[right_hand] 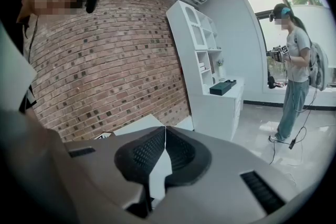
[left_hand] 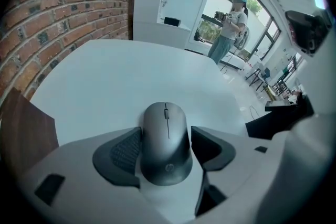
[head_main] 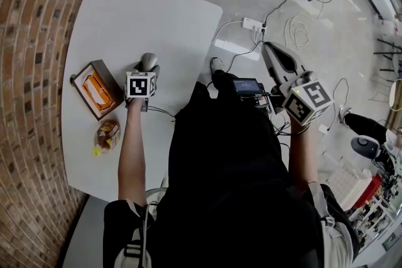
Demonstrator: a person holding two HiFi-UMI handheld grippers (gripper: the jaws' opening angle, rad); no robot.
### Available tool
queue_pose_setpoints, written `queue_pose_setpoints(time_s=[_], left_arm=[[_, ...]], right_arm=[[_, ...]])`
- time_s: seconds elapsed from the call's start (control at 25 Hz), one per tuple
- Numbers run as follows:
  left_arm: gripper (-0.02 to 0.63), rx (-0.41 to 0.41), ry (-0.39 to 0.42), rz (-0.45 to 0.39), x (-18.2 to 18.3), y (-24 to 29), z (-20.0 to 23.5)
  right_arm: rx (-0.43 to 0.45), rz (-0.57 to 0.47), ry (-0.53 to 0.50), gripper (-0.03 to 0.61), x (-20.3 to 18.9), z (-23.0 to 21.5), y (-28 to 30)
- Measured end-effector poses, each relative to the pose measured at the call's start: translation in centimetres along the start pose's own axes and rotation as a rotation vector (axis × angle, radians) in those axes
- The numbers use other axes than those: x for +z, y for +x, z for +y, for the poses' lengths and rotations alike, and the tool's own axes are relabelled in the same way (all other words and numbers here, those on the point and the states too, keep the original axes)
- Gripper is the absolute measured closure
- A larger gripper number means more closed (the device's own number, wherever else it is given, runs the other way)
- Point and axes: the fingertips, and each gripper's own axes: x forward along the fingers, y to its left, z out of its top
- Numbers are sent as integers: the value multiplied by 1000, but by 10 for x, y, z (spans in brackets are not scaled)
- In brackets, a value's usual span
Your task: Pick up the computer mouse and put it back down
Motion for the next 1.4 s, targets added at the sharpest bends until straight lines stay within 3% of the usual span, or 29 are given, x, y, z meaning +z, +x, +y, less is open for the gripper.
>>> queue_pose_setpoints(time_s=[0.52, 1.0, 1.4], left_arm=[[313, 21, -30, -55, 8, -15, 5], [313, -22, -60, -260, 58, -73, -20], [318, -51, -62, -369, 81, -111, -49]], right_arm=[[6, -11, 1, 561, 0, -2, 0], [40, -23, -10, 561, 6, 0, 7], [97, -31, -34, 561, 14, 4, 18]])
